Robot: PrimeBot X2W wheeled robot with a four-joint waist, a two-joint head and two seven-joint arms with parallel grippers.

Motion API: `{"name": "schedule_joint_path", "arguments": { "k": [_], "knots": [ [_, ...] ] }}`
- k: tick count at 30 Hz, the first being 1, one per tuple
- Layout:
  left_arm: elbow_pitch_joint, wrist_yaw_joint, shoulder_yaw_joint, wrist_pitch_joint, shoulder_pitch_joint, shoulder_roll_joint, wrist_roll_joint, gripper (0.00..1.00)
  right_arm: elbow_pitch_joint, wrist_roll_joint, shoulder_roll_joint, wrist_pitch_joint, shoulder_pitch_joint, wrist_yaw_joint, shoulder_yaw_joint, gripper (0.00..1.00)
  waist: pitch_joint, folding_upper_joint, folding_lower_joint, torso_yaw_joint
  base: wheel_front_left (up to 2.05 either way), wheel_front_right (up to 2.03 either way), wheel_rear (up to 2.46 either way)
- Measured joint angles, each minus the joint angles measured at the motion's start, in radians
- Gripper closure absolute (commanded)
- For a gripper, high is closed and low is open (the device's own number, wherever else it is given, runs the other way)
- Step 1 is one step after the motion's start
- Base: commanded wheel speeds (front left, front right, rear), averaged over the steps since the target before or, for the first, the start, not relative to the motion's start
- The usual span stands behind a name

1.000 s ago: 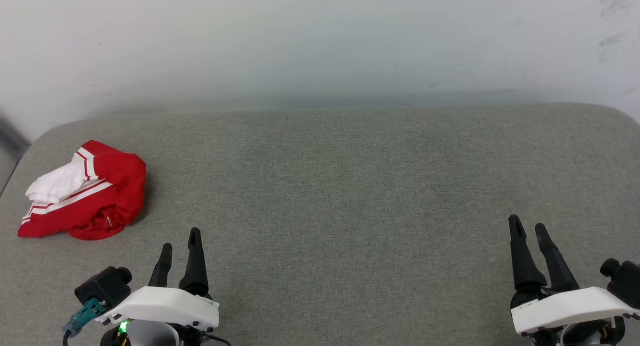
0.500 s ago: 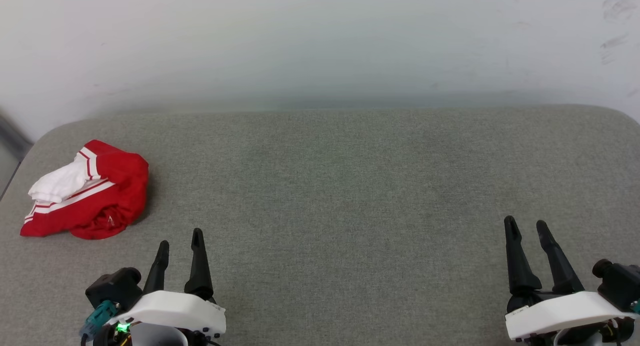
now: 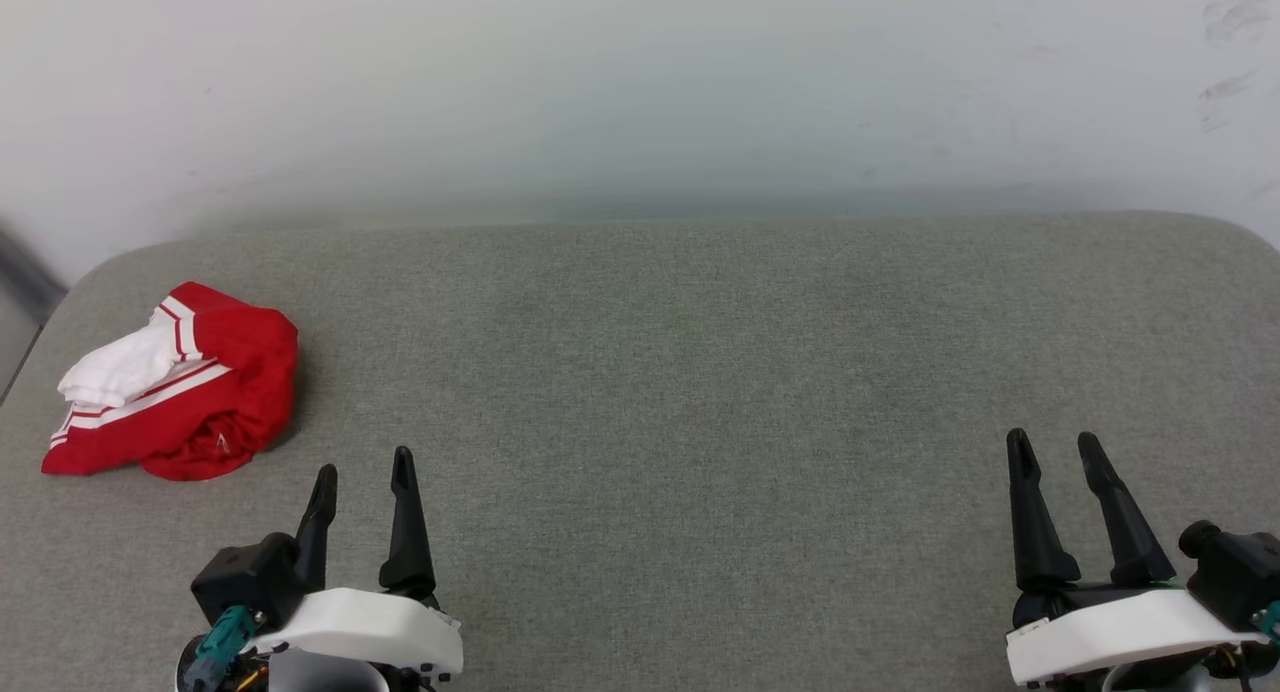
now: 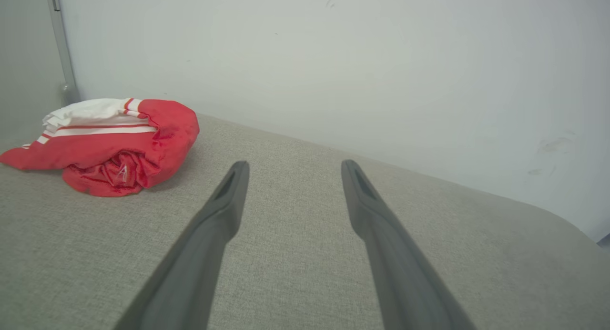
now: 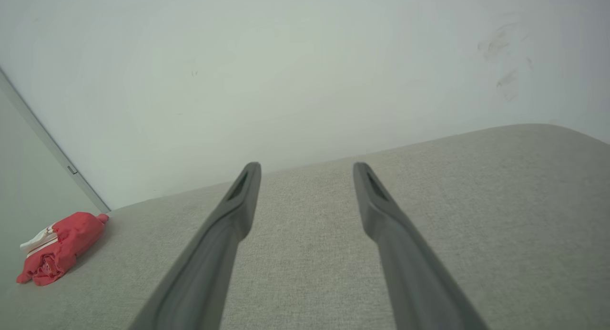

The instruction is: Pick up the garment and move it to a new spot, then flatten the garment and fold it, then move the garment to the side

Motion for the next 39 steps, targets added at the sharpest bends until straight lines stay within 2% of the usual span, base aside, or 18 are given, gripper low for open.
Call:
{"name": "schedule_joint_path", "arguments": {
  "k": [21,39],
  "knots": [
    [-0.017,-0.043,0.004,-0.044,0.027,-0.016,0.161,0.0,-0.021,-0.099,0.0,-0.046,0.024,0.0,-0.003,0.0,-0.004,0.0,-0.0001,0.006,0.0,0.0,0.0],
    [-0.01,-0.055,0.004,-0.08,0.039,-0.021,0.277,0.0,-0.02,-0.18,0.0,-0.081,0.036,0.0,-0.004,0.0,0.0,0.0,0.0,0.01,0.0,0.0,0.0]
  ]
}}
